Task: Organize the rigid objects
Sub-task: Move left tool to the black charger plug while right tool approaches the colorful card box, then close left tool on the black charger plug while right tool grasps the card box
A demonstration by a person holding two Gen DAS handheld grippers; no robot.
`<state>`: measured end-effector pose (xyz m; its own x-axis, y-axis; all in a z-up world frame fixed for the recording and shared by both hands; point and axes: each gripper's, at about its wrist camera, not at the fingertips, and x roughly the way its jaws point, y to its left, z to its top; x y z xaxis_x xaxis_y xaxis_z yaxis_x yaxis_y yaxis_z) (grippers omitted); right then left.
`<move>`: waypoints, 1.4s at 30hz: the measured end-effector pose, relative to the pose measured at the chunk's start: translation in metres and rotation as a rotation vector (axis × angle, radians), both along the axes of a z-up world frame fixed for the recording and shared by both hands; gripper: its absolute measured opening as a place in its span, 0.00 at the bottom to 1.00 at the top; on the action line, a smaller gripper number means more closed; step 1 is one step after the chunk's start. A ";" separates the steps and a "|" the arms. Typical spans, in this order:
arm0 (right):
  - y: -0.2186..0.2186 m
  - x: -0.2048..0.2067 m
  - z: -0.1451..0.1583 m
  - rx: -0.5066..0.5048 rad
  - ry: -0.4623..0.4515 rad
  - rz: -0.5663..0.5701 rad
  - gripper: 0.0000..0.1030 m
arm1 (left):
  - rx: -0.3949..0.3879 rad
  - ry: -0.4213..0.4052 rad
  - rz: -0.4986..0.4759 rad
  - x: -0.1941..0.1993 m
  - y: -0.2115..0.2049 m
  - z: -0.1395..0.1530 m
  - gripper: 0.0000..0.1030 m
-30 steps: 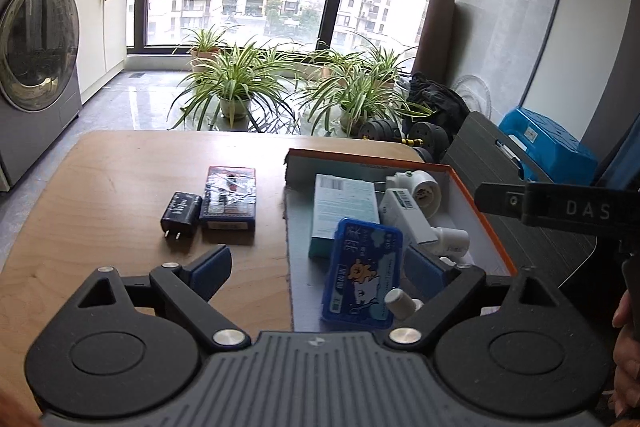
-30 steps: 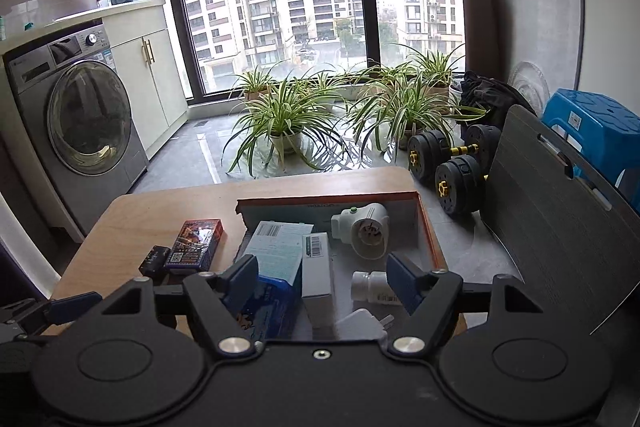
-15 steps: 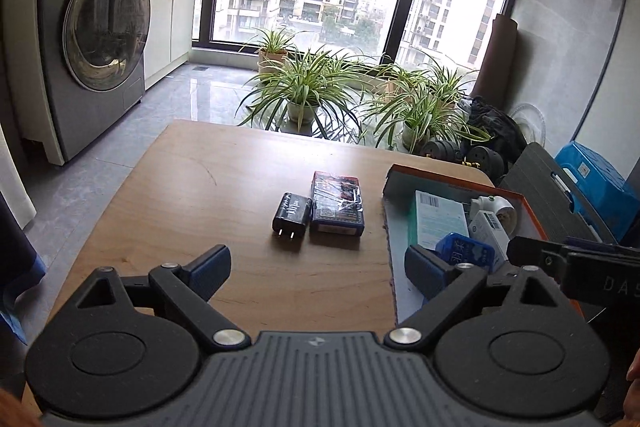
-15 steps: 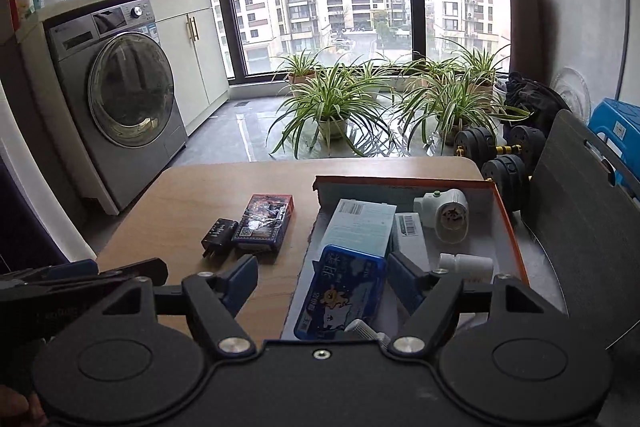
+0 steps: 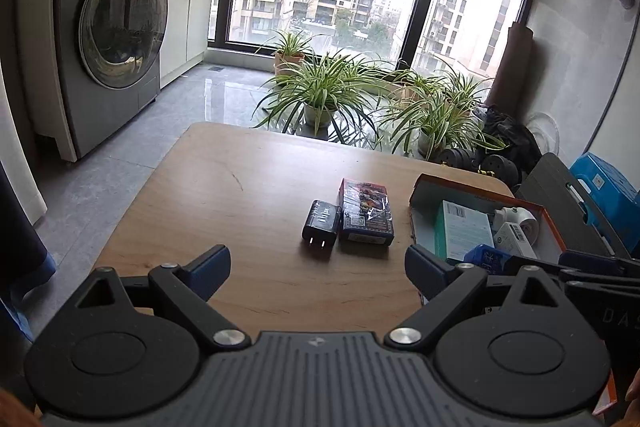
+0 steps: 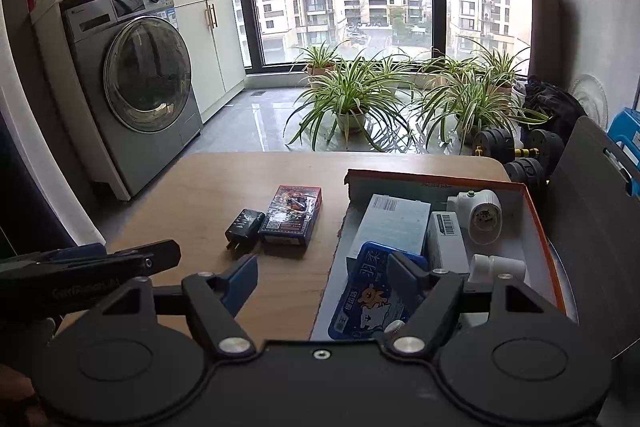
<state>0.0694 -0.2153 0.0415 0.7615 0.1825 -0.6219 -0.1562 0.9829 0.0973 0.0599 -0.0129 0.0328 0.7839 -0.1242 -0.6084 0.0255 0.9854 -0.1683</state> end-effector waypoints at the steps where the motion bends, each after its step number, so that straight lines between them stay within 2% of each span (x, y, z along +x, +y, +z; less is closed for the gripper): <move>1: 0.000 0.000 -0.001 -0.001 0.001 0.001 0.82 | 0.006 0.001 0.003 0.002 0.001 -0.002 0.94; 11: 0.000 0.009 -0.012 -0.006 0.007 0.008 0.83 | 0.034 0.061 0.021 0.051 0.012 -0.030 0.94; 22: 0.000 0.027 -0.022 -0.004 0.000 0.021 0.83 | 0.095 0.114 -0.055 0.106 0.000 -0.064 0.93; 25: 0.000 0.032 -0.025 -0.001 0.003 0.020 0.83 | 0.119 0.120 -0.062 0.113 0.000 -0.071 0.95; 32: -0.001 0.041 -0.031 0.008 0.015 0.010 0.83 | 0.105 0.095 -0.074 0.113 0.009 -0.070 0.95; 37: 0.000 0.043 -0.033 0.010 0.019 0.010 0.83 | 0.144 0.082 -0.078 0.110 0.009 -0.073 0.93; 39: 0.001 0.045 -0.033 0.010 0.018 0.010 0.83 | 0.142 0.087 -0.062 0.110 0.010 -0.075 0.91; 42: 0.003 0.049 -0.035 0.012 0.024 0.008 0.83 | 0.136 0.075 -0.077 0.111 0.008 -0.076 0.80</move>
<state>0.1188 -0.2127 0.0067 0.7450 0.1956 -0.6377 -0.1612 0.9805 0.1124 0.1712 -0.0048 -0.0428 0.7269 -0.0947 -0.6802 0.0945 0.9948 -0.0376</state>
